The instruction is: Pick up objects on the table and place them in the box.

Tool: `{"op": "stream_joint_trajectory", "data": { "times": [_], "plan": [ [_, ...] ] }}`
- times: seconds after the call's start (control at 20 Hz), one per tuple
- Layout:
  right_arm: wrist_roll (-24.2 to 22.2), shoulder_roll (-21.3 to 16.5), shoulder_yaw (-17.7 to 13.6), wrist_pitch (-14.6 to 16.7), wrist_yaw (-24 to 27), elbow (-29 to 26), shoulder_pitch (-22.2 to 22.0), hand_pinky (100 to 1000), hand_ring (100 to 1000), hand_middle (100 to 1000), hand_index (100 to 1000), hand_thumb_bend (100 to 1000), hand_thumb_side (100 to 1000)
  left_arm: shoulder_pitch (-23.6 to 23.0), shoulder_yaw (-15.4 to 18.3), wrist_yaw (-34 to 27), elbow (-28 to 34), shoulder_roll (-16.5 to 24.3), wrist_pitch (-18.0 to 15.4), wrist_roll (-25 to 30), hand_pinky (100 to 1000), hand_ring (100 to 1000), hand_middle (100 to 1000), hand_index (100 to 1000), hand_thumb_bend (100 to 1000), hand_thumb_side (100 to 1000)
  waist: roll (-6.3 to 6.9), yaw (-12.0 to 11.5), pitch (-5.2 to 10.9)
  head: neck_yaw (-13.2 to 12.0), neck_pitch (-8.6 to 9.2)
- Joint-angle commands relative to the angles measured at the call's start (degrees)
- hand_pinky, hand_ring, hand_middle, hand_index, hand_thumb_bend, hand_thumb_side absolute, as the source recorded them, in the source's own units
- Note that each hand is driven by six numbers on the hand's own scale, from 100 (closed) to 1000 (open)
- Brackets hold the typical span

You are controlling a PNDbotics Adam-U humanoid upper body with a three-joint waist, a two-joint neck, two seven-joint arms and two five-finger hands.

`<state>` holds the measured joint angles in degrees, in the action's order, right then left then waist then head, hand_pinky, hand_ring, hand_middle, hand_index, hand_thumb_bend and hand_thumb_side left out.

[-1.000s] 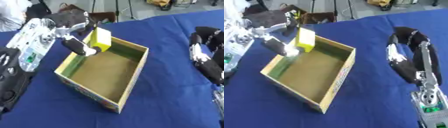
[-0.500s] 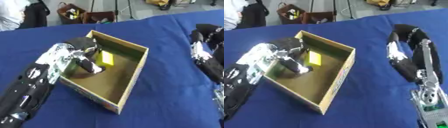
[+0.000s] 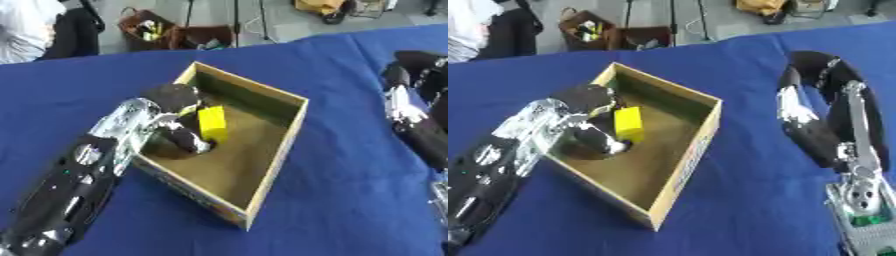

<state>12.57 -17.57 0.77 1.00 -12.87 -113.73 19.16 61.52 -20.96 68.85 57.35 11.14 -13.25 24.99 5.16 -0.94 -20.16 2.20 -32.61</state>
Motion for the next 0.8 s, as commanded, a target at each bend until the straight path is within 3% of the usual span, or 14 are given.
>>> {"op": "stream_joint_trajectory", "data": {
  "times": [0.05,0.1,0.2,0.45,0.8],
  "plan": [
    [-0.15,-0.67,0.09,-0.04,0.18,-0.86,0.43,744,678,614,746,100,424,-0.18,0.68,3.26,1.08,0.07,-1.1,1.69,883,955,1000,1000,542,1000,-0.47,-0.1,1.04,0.09,0.19],
    [-0.18,-0.66,0.09,-0.06,0.16,-0.86,0.38,744,678,614,746,100,424,-0.23,1.24,3.81,1.81,0.08,-0.7,1.83,889,959,1000,1000,586,1000,-0.5,-0.13,1.09,0.13,0.14],
    [-0.18,-0.63,0.05,-0.12,0.16,-0.86,0.24,744,678,614,746,100,423,-0.21,2.16,4.19,4.03,0.33,0.62,1.82,885,957,1000,1000,591,1000,-0.51,-0.24,1.21,0.18,-0.03],
    [-0.2,-0.59,0.01,-0.37,0.11,-0.86,-0.19,745,678,614,746,100,422,0.95,4.05,3.04,10.72,2.9,2.61,3.17,884,954,997,1000,433,1000,-0.35,-0.76,1.61,0.71,-0.63],
    [-0.12,-0.61,-0.1,-0.52,0.07,-0.86,-0.55,745,678,614,746,100,421,0.94,8.57,-2.69,22.8,7.88,5.93,7.59,861,942,979,1000,358,1000,-0.3,-1.28,1.86,1.3,-0.78]
  ]
}}
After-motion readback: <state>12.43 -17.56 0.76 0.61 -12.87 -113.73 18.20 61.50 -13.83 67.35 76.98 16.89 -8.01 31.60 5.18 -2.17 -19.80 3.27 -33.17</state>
